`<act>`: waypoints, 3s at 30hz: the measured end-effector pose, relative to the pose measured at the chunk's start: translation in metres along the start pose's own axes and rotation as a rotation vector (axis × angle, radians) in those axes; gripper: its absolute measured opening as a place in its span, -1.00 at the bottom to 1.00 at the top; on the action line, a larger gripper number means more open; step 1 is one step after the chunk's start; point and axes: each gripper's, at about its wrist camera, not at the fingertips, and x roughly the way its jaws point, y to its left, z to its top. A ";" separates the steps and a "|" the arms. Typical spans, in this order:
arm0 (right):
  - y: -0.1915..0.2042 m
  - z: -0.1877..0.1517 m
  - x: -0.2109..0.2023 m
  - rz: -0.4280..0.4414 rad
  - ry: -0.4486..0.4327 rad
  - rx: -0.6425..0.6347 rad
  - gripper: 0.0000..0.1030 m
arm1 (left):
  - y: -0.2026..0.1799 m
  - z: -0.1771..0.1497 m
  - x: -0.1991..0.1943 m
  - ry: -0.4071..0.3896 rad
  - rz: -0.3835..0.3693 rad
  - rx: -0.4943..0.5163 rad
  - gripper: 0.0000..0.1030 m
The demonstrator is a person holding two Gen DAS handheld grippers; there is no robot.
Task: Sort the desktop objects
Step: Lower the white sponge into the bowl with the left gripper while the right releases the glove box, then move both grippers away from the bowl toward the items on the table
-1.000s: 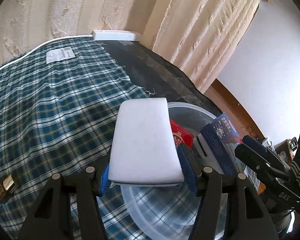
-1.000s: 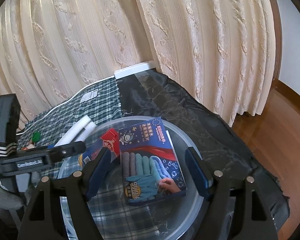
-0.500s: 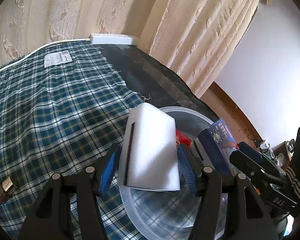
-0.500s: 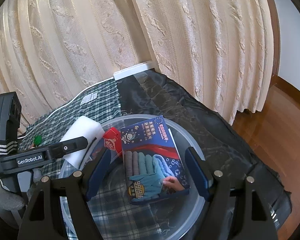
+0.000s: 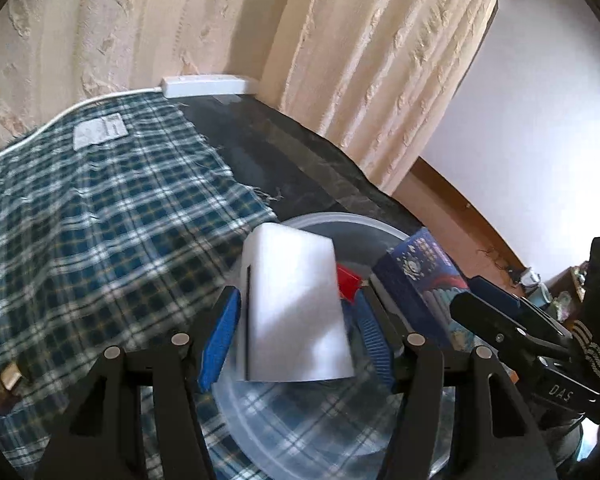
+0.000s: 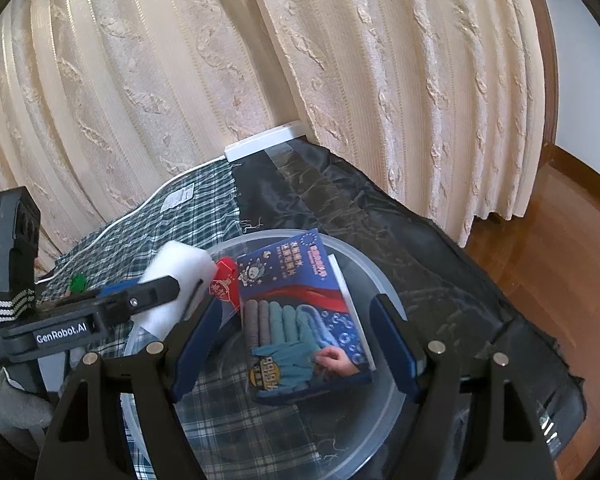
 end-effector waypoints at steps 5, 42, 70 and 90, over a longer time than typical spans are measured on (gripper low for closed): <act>-0.004 0.000 -0.003 -0.009 -0.006 0.010 0.55 | -0.009 -0.001 -0.001 -0.006 -0.037 0.016 0.22; 0.060 -0.023 -0.017 0.103 0.032 -0.087 0.55 | 0.044 -0.050 -0.094 -0.112 0.107 -0.127 0.22; 0.144 -0.050 0.005 0.225 0.126 -0.197 0.55 | 0.161 -0.115 -0.154 -0.139 0.280 -0.359 0.22; 0.212 -0.074 0.037 0.302 0.221 -0.280 0.55 | 0.255 -0.146 -0.204 -0.190 0.468 -0.491 0.22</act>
